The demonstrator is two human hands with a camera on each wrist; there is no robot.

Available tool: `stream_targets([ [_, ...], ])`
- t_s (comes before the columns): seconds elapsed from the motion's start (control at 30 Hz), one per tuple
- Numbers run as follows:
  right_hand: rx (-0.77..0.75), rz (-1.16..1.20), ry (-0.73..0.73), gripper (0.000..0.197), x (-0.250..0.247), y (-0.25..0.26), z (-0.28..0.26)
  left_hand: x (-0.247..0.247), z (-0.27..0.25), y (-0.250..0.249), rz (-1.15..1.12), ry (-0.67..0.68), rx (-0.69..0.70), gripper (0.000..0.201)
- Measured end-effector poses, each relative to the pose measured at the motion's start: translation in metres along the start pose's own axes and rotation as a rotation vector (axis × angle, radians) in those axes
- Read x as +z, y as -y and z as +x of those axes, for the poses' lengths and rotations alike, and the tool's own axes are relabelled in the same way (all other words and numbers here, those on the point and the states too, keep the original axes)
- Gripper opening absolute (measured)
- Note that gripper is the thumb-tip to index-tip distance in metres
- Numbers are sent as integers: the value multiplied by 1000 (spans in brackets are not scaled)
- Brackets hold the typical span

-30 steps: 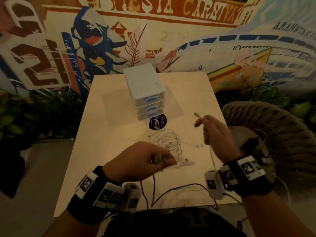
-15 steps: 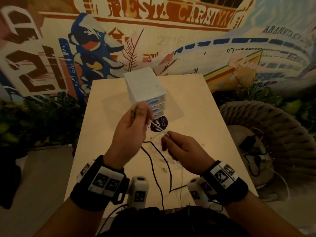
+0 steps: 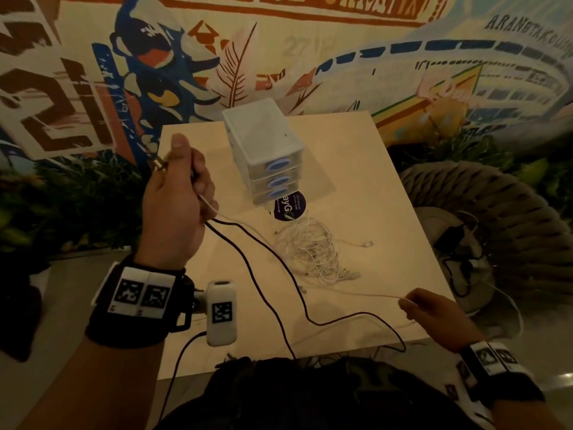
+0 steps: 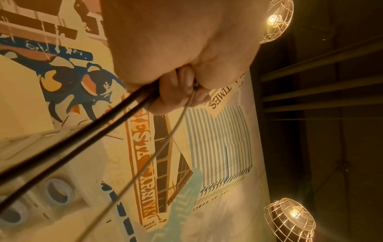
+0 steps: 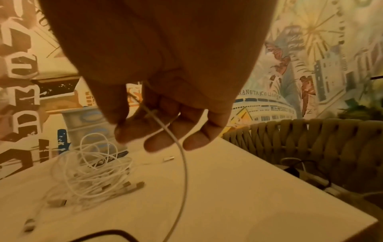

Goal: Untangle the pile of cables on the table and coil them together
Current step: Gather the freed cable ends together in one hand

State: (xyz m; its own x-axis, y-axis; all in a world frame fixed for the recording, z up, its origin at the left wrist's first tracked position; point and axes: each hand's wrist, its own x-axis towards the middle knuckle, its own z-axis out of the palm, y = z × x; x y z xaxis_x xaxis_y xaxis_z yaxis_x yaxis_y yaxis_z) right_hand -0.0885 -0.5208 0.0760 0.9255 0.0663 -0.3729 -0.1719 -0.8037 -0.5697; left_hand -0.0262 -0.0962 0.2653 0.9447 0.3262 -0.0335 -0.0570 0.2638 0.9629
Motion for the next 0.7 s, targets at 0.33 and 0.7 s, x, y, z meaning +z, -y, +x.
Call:
stream_targets([
  [0.33, -476, 237, 255, 109, -27, 158, 2, 63, -33, 12, 55, 503, -98, 40],
  [0.7, -295, 376, 476, 49, 46, 200, 27, 46, -28, 9, 125, 330, 2, 30],
])
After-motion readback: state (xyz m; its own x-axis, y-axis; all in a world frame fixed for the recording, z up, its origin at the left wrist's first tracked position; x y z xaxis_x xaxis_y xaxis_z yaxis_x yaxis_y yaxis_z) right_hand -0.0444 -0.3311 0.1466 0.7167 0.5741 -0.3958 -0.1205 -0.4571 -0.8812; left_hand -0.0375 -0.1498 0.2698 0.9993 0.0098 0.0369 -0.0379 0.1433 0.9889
